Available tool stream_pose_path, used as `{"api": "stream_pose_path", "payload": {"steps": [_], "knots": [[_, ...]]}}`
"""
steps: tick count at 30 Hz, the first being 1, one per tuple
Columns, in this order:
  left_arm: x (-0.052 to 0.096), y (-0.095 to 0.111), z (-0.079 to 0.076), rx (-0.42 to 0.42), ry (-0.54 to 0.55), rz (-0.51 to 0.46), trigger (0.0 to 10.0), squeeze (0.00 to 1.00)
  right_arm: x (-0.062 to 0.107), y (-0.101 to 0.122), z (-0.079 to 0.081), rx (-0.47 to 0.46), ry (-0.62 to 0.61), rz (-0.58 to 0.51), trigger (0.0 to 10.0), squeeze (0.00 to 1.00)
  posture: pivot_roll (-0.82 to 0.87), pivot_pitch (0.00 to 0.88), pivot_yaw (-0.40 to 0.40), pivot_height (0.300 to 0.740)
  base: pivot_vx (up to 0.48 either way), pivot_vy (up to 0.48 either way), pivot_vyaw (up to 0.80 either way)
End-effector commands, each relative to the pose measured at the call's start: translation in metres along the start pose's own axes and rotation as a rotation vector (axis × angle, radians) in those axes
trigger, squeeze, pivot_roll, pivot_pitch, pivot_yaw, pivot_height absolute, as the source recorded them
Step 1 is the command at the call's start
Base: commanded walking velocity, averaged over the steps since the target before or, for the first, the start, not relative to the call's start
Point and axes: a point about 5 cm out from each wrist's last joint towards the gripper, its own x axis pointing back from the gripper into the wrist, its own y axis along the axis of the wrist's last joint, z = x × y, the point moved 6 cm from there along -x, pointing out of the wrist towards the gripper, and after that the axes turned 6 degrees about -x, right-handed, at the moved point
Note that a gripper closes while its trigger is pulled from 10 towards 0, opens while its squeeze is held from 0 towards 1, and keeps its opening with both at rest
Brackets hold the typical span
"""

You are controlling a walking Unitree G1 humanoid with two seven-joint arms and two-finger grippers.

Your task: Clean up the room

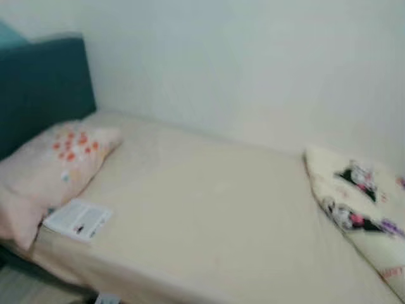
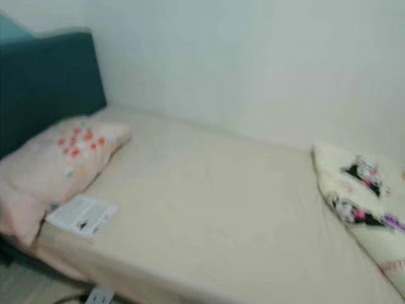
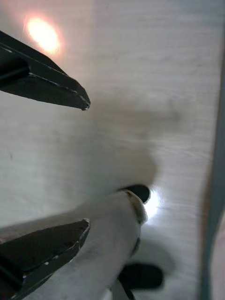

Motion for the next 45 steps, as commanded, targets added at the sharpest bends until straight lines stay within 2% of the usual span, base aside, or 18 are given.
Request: {"api": "stream_pose_path", "payload": {"steps": [1,8,20,24,25,26,28,33,36,37,40,45], "knots": [[0.000,-0.002,0.001,-0.026,-0.008,0.001,10.0,0.00,0.000,0.006,-0.003,0.000,-0.005,-0.019,10.0,0.00,0.05,0.000,-0.060,0.724,0.000,0.000,-0.74],[0.001,-0.004,0.004,-0.071,-0.010,0.001,10.0,0.00,0.000,0.005,-0.005,0.000,-0.008,-0.016,10.0,0.00,0.05,0.000,-0.058,0.724,0.000,0.000,-0.74],[0.001,-0.008,0.012,-0.076,0.000,0.007,10.0,0.00,0.001,0.008,-0.007,-0.001,-0.013,-0.026,10.0,0.00,0.05,0.000,-0.055,0.724,0.000,0.000,-0.74],[0.001,-0.002,0.008,-0.055,0.008,-0.002,10.0,0.00,0.002,0.029,-0.004,-0.009,-0.011,-0.109,10.0,0.00,0.05,0.000,-0.051,0.724,0.000,0.000,-0.74],[0.000,0.002,0.007,-0.042,0.010,-0.013,10.0,0.00,0.003,0.045,-0.001,0.024,-0.005,-0.171,10.0,0.00,0.05,0.000,-0.049,0.724,0.000,0.000,-0.74],[0.000,0.002,0.007,-0.042,0.010,-0.013,10.0,0.00,0.003,0.045,-0.001,0.024,-0.005,-0.171,10.0,0.00,0.05,0.000,-0.049,0.724,0.000,0.000,-0.74],[-0.001,0.010,0.006,-0.013,0.013,-0.032,10.0,0.00,0.009,0.076,0.012,-0.008,0.046,-0.282,10.0,0.00,0.05,0.000,-0.044,0.724,0.000,0.000,-0.73],[-0.001,0.025,0.007,0.039,0.016,-0.065,10.0,0.00,0.025,0.133,0.049,0.067,0.151,-0.437,10.0,0.00,0.05,0.000,-0.041,0.724,0.000,0.000,0.00],[-0.002,0.029,0.007,0.045,0.018,-0.070,10.0,0.00,0.033,0.150,0.067,0.124,0.192,-0.480,10.0,0.00,0.05,0.000,-0.043,0.724,0.000,-0.180,0.00],[-0.002,0.029,0.007,0.045,0.018,-0.070,10.0,0.00,0.033,0.150,0.067,0.124,0.192,-0.480,10.0,0.00,0.05,0.000,-0.043,0.724,0.000,-0.270,0.00],[-0.002,0.030,0.008,0.060,0.022,-0.067,10.0,0.00,0.043,0.166,0.091,0.203,0.259,-0.533,10.0,0.00,0.05,0.000,-0.043,0.724,0.000,-0.456,0.00],[-0.002,0.028,0.008,0.060,0.021,-0.058,10.0,0.00,0.045,0.167,0.094,0.211,0.281,-0.552,10.0,0.00,0.05,0.000,-0.045,0.724,0.000,-0.472,0.00]]}}
